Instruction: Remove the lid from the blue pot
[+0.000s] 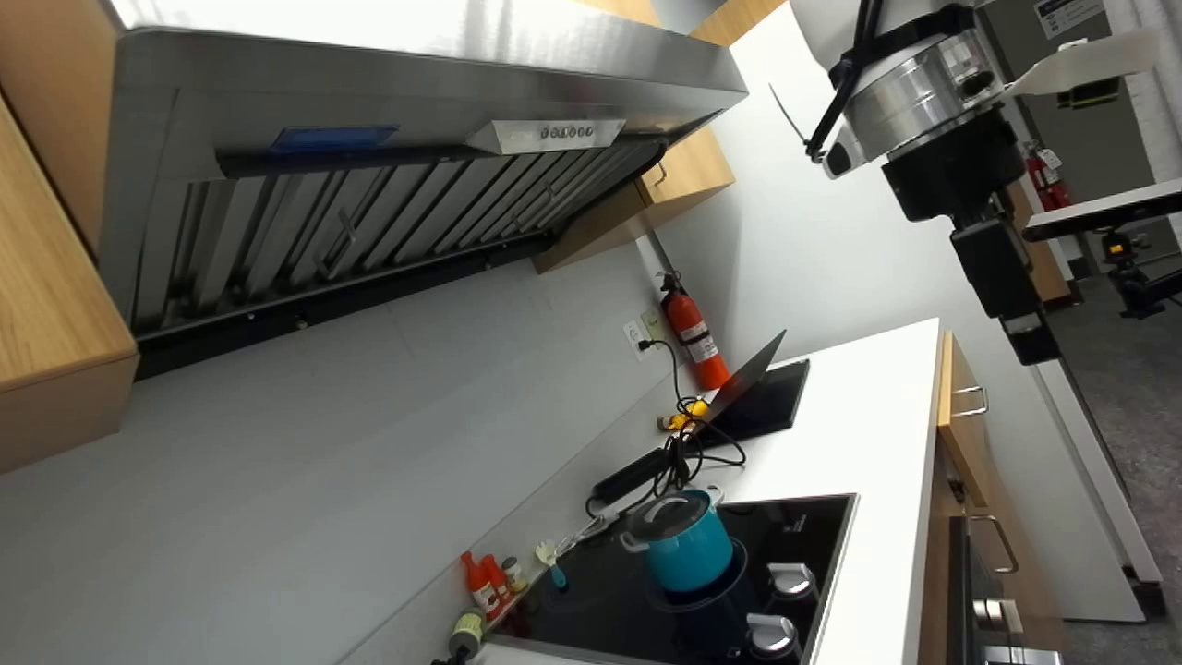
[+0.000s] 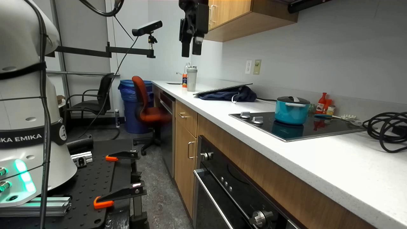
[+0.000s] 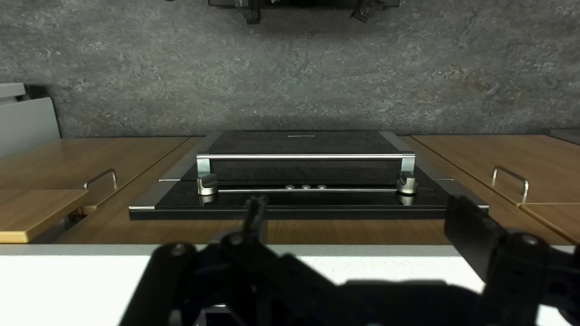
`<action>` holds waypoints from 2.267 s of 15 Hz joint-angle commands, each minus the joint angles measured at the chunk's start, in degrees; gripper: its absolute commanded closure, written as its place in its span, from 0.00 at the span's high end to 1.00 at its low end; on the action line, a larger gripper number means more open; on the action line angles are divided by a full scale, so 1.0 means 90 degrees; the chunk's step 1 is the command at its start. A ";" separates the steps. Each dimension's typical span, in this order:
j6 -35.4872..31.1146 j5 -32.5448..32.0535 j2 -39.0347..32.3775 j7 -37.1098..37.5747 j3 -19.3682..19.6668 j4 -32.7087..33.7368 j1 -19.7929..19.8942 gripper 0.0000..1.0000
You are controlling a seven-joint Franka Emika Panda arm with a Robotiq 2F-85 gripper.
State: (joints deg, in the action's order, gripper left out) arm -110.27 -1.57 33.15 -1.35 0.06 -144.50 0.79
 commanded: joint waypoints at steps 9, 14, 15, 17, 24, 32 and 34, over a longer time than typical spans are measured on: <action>-0.0761 0.0002 -0.0832 -0.0027 0.0001 0.0229 -0.0049 1.00; -0.1227 -0.0047 -0.1156 -0.0127 0.0037 0.0407 -0.0024 1.00; -0.1296 -0.0058 -0.1235 -0.0148 0.0042 0.0475 -0.0024 1.00; -0.1435 -0.0051 -0.1408 -0.0202 0.0065 0.0644 -0.0022 1.00; -0.1934 -0.0193 -0.2008 -0.0430 0.0178 0.1403 0.0042 1.00; -0.1929 -0.0152 -0.2745 -0.1199 0.0428 0.2406 0.0091 1.00; -0.1894 -0.0137 -0.2972 -0.1393 0.0506 0.2668 0.0125 1.00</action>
State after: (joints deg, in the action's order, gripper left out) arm -127.57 -2.66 10.59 -10.90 3.74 -125.43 1.26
